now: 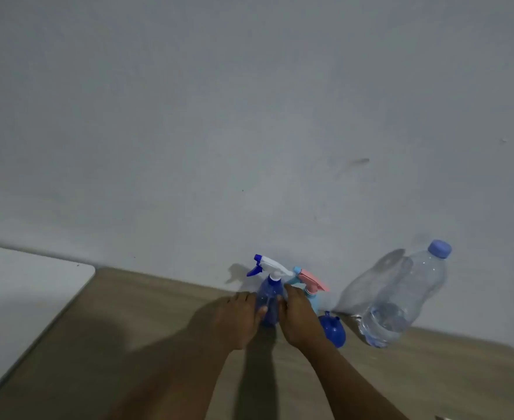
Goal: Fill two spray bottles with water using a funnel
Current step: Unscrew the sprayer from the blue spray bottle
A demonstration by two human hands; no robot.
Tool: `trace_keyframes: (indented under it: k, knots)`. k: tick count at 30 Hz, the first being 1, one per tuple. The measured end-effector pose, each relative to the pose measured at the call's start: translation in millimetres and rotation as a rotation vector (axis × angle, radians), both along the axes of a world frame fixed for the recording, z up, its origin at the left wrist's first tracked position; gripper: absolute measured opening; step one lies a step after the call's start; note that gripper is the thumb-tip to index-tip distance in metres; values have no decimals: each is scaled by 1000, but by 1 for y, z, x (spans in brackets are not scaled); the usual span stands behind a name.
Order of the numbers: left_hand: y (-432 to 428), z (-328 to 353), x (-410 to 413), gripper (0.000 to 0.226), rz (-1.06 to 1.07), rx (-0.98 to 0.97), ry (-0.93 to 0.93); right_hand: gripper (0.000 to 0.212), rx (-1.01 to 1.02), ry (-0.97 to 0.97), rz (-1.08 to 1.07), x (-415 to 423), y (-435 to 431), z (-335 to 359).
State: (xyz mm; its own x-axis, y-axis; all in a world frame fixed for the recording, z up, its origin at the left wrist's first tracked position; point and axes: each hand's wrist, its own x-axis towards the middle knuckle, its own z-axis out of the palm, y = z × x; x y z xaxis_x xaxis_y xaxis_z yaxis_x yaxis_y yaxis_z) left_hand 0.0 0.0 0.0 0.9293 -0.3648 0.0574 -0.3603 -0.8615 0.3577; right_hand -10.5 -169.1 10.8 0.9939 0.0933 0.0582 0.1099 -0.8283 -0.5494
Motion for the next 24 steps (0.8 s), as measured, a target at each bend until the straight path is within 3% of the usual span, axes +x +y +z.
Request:
trace_keyframes:
  k: [4, 11, 19, 24]
  knots:
    - [-2, -8, 16, 35, -48, -82, 73, 15, 237, 41, -147, 19, 3, -14]
    - [6, -12, 13, 45, -79, -71, 112, 15, 280, 9, -112, 20, 15, -14]
    - [19, -10, -60, 52, -144, -126, 120, 22, 210, 78, -57, -33, 12, -3]
    - [6, 13, -104, 57, -193, -316, 130, 12, 295, 29, -94, -67, -4, 35]
